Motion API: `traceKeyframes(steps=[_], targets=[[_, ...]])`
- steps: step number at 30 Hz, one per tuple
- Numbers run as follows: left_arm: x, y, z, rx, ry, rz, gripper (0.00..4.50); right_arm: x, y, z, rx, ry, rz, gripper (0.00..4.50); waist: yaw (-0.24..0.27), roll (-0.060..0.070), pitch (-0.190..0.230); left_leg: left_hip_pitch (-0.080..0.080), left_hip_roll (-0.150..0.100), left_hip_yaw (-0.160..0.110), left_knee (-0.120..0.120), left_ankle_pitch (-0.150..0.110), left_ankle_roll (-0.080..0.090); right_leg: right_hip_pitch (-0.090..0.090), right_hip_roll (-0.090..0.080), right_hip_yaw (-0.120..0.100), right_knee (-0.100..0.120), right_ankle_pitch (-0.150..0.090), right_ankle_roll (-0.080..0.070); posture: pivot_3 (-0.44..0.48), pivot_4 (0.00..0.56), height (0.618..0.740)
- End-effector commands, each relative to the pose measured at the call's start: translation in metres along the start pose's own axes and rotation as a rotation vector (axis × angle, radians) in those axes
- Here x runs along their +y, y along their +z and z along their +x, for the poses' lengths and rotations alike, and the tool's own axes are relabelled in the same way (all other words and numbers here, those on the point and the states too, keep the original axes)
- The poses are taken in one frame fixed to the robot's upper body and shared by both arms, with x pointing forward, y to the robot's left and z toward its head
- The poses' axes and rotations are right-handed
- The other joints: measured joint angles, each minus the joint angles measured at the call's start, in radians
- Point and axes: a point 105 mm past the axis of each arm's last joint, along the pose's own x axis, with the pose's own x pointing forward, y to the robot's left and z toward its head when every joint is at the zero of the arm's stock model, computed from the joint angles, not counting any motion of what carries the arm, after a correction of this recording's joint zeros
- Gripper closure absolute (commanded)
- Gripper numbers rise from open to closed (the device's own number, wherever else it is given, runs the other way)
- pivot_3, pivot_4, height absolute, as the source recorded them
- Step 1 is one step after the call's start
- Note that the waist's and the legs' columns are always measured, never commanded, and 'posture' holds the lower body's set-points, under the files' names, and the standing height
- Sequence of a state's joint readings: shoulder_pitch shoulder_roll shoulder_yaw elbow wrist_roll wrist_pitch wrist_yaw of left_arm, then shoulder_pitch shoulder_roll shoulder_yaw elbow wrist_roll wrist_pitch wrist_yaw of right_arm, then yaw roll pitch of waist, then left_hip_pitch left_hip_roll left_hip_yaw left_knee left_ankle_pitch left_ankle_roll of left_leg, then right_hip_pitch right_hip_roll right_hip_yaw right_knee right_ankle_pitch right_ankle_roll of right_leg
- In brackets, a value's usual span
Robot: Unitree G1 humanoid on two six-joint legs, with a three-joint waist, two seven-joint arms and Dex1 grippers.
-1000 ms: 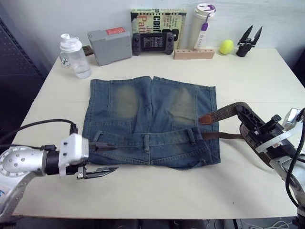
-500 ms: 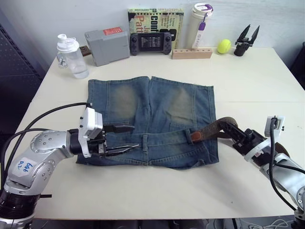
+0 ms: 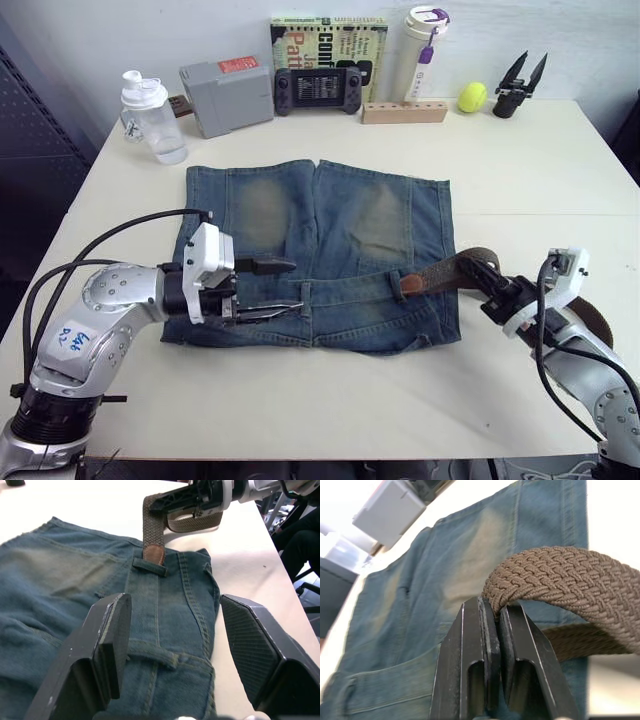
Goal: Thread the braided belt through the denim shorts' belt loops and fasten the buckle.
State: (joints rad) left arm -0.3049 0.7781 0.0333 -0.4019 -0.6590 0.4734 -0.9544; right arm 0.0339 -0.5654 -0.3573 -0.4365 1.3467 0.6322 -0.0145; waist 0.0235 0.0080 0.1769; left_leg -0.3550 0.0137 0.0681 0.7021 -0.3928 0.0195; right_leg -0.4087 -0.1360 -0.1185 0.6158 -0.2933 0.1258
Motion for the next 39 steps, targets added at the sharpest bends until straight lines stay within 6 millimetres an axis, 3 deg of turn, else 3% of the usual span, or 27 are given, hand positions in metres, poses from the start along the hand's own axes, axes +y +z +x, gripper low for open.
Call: traceKeyframes(steps=[1,10,14,19,27,33,39], targets=[[0.003,0.003,0.0,-0.006,0.007,0.014,1.37,0.023,0.009,0.002,-0.062,0.069,-0.087,4.5,-0.001,0.0,0.0,0.0,0.0,0.0,0.0,0.0,0.0,0.0,0.0,0.0,0.0,0.0,0.0,0.0,0.15,0.731],[0.007,0.006,0.003,-0.016,0.018,0.011,1.37,0.04,-0.025,0.007,0.009,0.098,-0.289,4.5,0.0,0.0,0.0,0.0,0.0,0.0,0.0,0.0,0.0,0.0,0.0,0.0,0.0,0.0,0.0,0.0,0.15,0.731],[0.006,0.007,0.005,-0.012,0.011,0.03,1.37,0.037,-0.044,0.007,0.051,0.078,-0.243,4.5,-0.001,0.0,0.0,0.0,0.0,0.0,0.0,0.0,0.0,0.0,0.001,0.0,0.0,0.0,0.0,0.0,0.15,0.731],[0.009,0.001,0.019,0.053,-0.064,0.161,1.37,0.03,-0.077,0.011,0.174,0.014,-0.023,4.5,-0.002,0.0,0.0,0.0,0.001,0.0,0.0,0.0,-0.001,0.0,0.002,0.0,0.0,0.0,0.0,0.0,0.15,0.731],[0.017,-0.027,0.063,0.162,-0.204,0.536,1.37,0.03,-0.088,0.021,0.239,-0.003,0.235,4.5,-0.002,-0.001,-0.001,0.0,0.0,0.007,0.0,0.0,-0.001,0.0,0.002,0.0,0.0,0.0,0.0,0.0,0.15,0.731],[0.015,-0.041,0.076,0.201,-0.321,0.747,1.37,0.029,-0.099,0.022,0.273,-0.028,0.348,4.5,-0.005,-0.003,-0.002,0.0,0.001,0.009,-0.001,0.0,-0.001,0.0,0.003,-0.001,0.0,0.0,-0.001,0.0,0.15,0.731],[0.025,-0.041,0.088,0.202,-0.322,0.868,1.37,0.038,-0.103,0.022,0.271,-0.013,0.386,4.5,-0.005,-0.006,-0.004,0.001,0.002,0.009,-0.001,0.0,-0.001,0.0,0.003,-0.001,0.0,0.0,-0.001,0.0,0.15,0.731]])
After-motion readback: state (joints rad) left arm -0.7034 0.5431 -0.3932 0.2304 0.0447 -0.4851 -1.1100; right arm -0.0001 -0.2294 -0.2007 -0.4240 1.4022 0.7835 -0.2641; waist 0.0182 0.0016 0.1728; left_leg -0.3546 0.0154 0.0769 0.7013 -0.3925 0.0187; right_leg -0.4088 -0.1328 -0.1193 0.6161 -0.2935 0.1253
